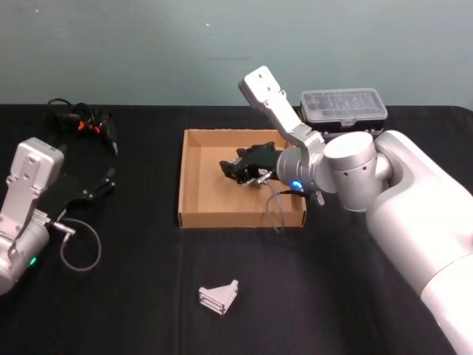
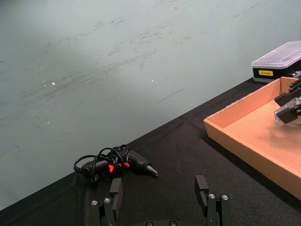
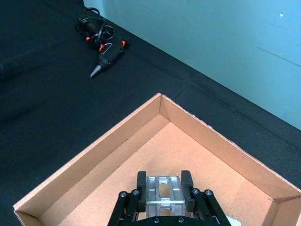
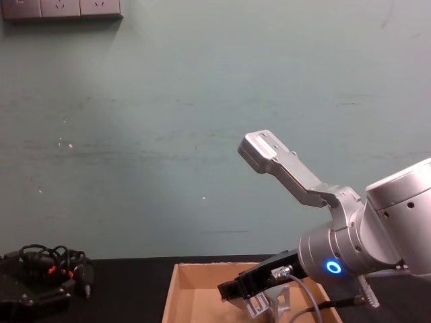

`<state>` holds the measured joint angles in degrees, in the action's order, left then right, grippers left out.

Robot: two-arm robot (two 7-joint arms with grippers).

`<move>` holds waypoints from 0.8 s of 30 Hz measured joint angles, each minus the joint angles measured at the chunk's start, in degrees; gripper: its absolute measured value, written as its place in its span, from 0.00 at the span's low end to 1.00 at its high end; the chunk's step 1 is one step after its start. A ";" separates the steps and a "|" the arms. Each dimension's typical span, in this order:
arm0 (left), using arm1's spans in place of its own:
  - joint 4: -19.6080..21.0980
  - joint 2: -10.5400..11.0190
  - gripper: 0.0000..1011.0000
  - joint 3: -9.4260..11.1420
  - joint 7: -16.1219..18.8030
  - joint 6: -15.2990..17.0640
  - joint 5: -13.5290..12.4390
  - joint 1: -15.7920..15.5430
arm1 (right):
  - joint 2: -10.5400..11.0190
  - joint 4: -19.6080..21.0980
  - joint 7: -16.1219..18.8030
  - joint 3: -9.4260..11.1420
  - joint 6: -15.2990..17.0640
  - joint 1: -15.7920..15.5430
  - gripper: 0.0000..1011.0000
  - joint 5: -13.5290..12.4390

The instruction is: Use one hand to pick up the angle iron from the table and place it into the box.

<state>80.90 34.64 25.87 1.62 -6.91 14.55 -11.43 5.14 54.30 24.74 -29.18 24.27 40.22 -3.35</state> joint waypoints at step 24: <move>0.00 0.00 1.00 0.00 0.00 0.00 0.00 0.00 | 0.02 -0.03 0.05 0.08 0.06 0.03 0.78 0.02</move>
<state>80.90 34.65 25.86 1.62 -6.91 14.55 -11.43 5.15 54.27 24.79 -29.10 24.33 40.25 -3.33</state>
